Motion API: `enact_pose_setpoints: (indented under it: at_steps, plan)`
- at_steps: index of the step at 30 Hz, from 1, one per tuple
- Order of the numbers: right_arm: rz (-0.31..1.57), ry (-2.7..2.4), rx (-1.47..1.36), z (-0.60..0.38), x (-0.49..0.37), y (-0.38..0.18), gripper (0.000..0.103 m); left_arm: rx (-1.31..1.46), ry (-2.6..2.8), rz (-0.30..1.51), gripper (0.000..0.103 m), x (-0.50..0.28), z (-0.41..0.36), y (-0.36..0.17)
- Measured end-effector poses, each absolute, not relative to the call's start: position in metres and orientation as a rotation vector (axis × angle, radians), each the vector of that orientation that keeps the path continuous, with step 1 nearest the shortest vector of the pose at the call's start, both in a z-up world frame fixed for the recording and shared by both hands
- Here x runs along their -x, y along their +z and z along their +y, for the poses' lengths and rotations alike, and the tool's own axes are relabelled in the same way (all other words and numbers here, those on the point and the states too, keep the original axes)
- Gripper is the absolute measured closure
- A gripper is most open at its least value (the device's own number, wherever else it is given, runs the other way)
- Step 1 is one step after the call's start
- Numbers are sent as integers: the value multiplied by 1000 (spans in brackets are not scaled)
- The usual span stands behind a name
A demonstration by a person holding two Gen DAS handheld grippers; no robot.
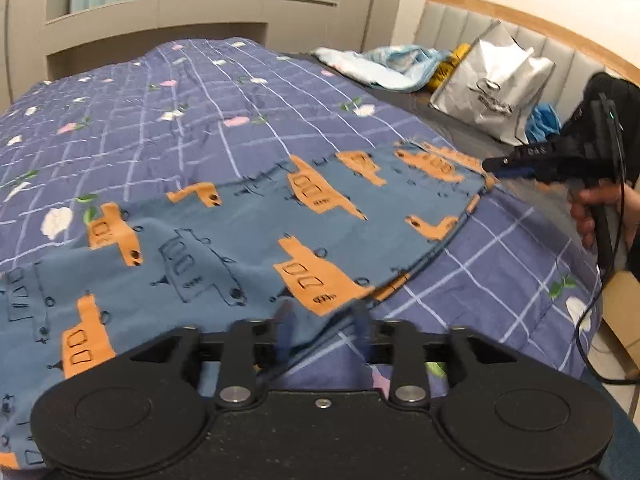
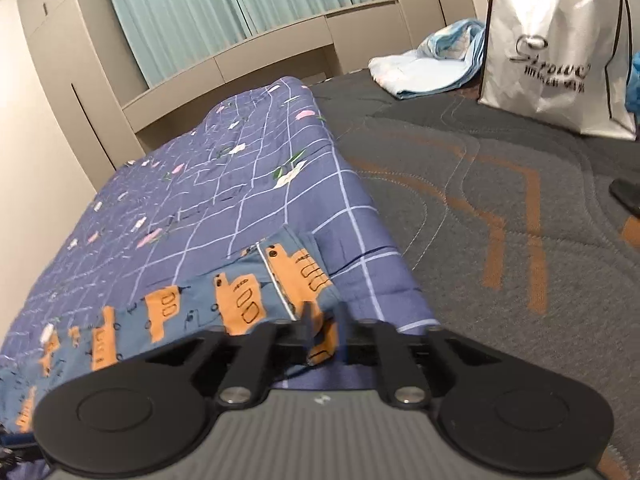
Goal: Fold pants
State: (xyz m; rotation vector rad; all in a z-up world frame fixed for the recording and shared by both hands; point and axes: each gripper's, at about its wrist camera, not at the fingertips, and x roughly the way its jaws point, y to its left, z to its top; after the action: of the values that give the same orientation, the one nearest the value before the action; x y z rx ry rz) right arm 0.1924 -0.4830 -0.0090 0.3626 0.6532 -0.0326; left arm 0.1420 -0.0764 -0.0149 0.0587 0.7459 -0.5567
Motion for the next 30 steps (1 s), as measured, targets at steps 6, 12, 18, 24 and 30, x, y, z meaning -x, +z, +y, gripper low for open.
enact_pose_setpoints:
  at_steps: [6, 12, 18, 24, 30]
  plan:
    - [669, -21, -410, -489, -198, -14, 44, 12, -452, 706, 46, -137, -49, -1]
    - [722, -16, -500, -485, -215, -30, 85, 76, -311, 688, 36, -133, -9, 7]
    - [642, -66, -398, -483, -201, -10, 95, 93, -136, 646, 21, -132, 46, 16]
    - [699, -81, -344, -484, -206, -22, 85, 119, 74, 631, 14, -136, 111, 17]
    - [664, -90, -262, -466, -198, -6, 31, 196, 195, 668, 5, -138, 169, 5]
